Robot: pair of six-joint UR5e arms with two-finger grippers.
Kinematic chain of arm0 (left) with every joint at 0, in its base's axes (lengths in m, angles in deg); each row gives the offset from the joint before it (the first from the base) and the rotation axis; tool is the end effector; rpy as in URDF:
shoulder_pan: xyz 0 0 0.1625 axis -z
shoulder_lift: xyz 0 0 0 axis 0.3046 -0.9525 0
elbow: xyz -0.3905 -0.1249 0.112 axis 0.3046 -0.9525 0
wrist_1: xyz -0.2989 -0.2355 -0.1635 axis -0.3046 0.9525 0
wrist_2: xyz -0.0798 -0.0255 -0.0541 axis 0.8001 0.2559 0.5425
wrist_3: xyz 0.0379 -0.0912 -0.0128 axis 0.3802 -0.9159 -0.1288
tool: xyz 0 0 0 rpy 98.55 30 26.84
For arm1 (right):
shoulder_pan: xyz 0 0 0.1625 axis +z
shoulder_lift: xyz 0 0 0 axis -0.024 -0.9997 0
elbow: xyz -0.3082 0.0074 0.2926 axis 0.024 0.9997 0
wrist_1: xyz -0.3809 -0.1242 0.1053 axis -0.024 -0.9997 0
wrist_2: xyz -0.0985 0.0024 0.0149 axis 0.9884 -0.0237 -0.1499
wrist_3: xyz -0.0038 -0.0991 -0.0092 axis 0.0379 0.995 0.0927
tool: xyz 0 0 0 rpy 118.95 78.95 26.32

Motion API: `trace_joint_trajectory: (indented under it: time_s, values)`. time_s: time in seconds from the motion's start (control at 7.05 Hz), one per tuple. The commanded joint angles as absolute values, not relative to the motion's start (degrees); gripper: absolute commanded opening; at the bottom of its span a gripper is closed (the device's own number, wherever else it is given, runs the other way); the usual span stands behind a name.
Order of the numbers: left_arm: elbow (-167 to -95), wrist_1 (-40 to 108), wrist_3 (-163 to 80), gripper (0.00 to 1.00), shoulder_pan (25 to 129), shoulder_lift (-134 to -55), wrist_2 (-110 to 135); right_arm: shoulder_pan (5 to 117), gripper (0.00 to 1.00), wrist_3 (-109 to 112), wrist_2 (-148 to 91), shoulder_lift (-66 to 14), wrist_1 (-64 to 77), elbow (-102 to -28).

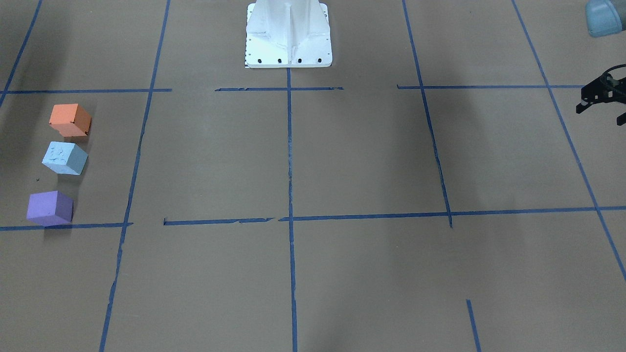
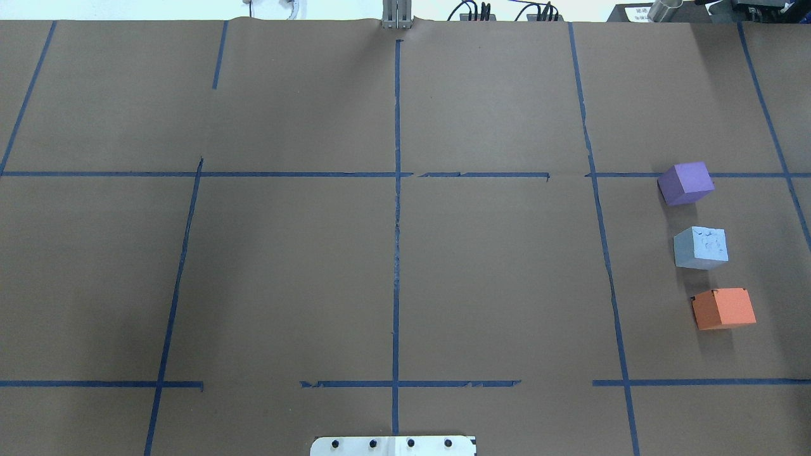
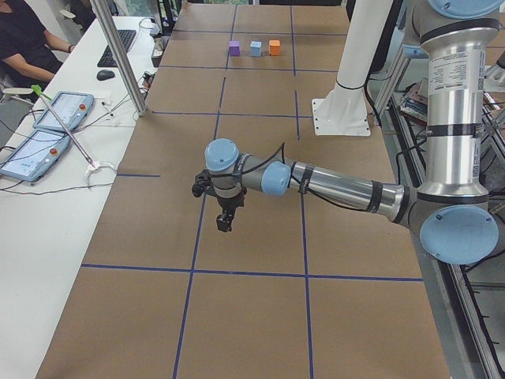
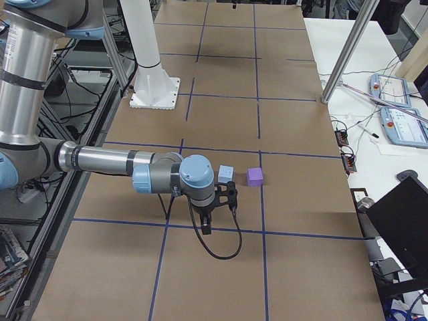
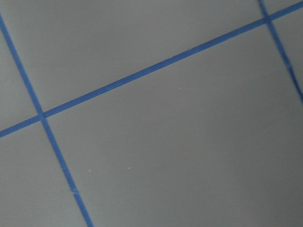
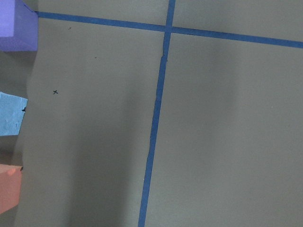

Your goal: Place blue block between orange and purple blocks

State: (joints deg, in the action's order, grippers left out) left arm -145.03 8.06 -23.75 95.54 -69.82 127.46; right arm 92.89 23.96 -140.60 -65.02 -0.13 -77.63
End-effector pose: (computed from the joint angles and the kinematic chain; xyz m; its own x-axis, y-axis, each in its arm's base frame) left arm 0.0372 -0.4624 0.5668 0.6380 0.3161 -0.7022 -0.2394 0.9481 0.2093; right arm 0.0721 -0.3590 0.6490 0.7047 -0.1264 0.6982 0.0427 0.9898 0.1361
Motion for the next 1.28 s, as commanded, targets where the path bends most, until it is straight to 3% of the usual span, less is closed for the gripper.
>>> trace_joint_trajectory:
  time_s: [0.0,1.13]
  values:
    - [-142.49,8.22,-23.39,1.0,102.32,-68.4,128.12,92.87,1.0,25.2,-140.65,-66.09,-0.18,-77.71]
    - [-142.75,6.02,-25.06,1.0,105.71,-66.9,132.68,89.27,1.0,21.44,-141.26,-62.41,-8.18,-81.58]
